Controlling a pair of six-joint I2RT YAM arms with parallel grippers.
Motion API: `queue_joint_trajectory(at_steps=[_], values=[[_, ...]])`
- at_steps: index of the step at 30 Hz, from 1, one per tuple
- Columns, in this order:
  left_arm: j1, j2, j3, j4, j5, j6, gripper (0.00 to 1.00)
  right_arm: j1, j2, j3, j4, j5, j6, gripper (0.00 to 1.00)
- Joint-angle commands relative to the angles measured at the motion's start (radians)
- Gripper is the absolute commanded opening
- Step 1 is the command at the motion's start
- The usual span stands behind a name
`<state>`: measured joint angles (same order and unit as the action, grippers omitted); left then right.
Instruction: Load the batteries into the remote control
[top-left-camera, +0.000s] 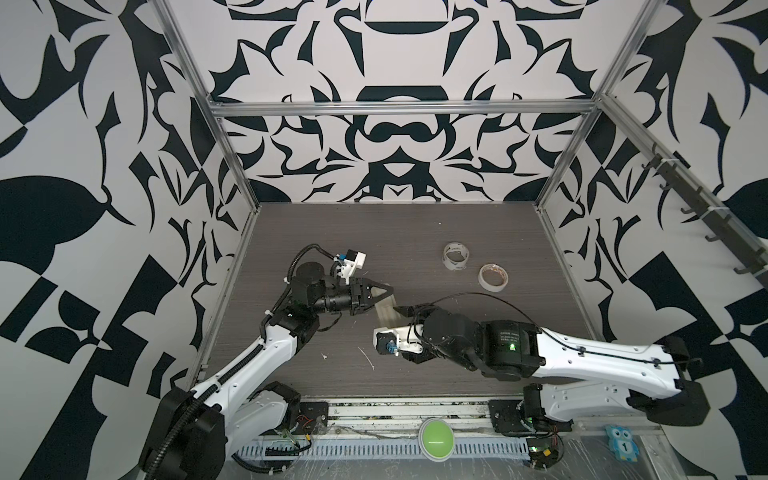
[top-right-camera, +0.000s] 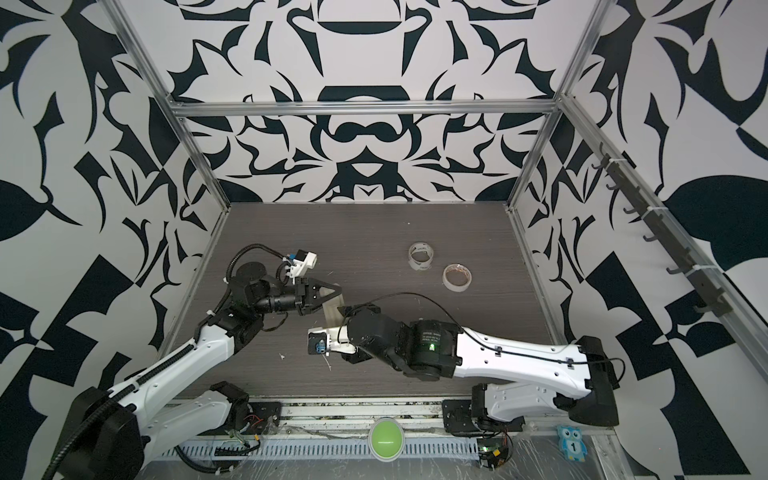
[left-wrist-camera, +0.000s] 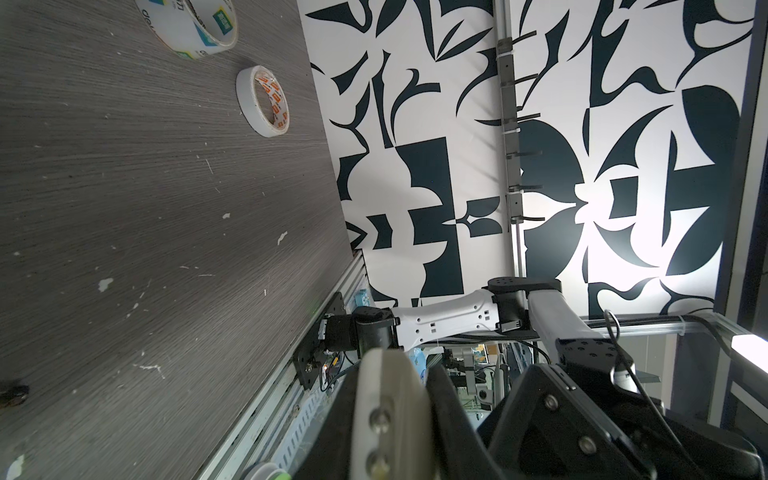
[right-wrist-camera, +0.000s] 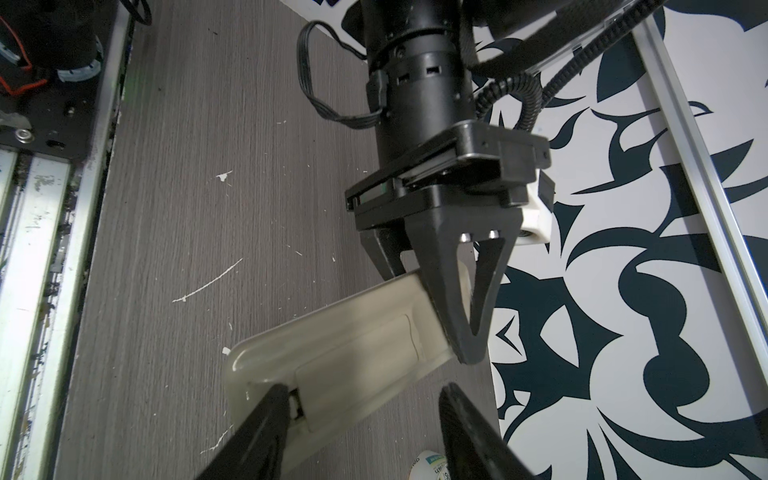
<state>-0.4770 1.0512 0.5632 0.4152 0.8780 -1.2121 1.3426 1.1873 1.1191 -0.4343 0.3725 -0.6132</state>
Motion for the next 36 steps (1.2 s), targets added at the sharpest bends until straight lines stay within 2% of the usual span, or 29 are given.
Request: queue_joint_trajectory(at_steps=[1,36], values=[[-0.007,-0.006,0.023,0.039,0.059,-0.027,0.00,-0.002,-0.018,-0.005,0.058,0.050,-0.010,0.61],[-0.003,-0.002,0.021,0.042,0.058,-0.031,0.00,0.024,-0.064,-0.048,0.132,0.071,-0.045,0.59]])
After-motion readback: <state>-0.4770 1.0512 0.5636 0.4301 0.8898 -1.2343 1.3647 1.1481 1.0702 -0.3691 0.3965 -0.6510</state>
